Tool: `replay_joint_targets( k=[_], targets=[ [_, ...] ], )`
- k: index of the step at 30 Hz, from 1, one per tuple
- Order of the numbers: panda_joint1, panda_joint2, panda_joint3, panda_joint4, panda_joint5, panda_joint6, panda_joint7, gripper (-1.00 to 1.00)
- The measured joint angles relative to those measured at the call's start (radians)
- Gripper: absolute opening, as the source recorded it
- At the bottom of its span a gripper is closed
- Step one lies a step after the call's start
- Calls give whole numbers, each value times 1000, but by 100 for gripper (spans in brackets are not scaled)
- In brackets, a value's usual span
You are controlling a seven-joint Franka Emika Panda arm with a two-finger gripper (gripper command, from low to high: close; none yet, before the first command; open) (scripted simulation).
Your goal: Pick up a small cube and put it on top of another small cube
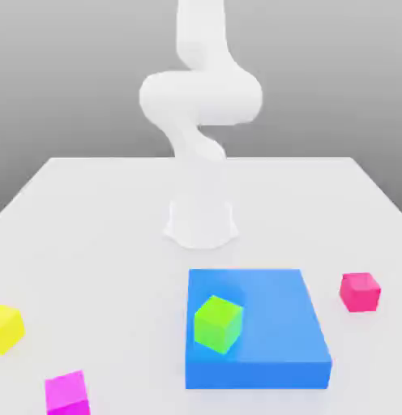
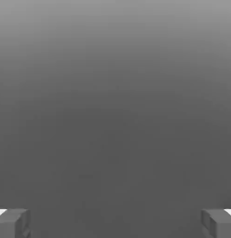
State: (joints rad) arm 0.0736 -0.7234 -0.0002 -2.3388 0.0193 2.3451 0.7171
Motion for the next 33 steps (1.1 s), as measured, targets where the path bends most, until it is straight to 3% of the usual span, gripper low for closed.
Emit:
replay_joint_targets(
  k=[10,19,25,32,33],
  targets=[
    [277,309,38,-156,71,180,-329,0],
    [466,581,140,-295,83,342,-583,0],
    [591,764,202,-388,-31,452,-665,0],
    [685,1012,87,-365,-179,645,-587,0],
    [694,1031,76,-361,-185,661,-582,-100]
  ],
)
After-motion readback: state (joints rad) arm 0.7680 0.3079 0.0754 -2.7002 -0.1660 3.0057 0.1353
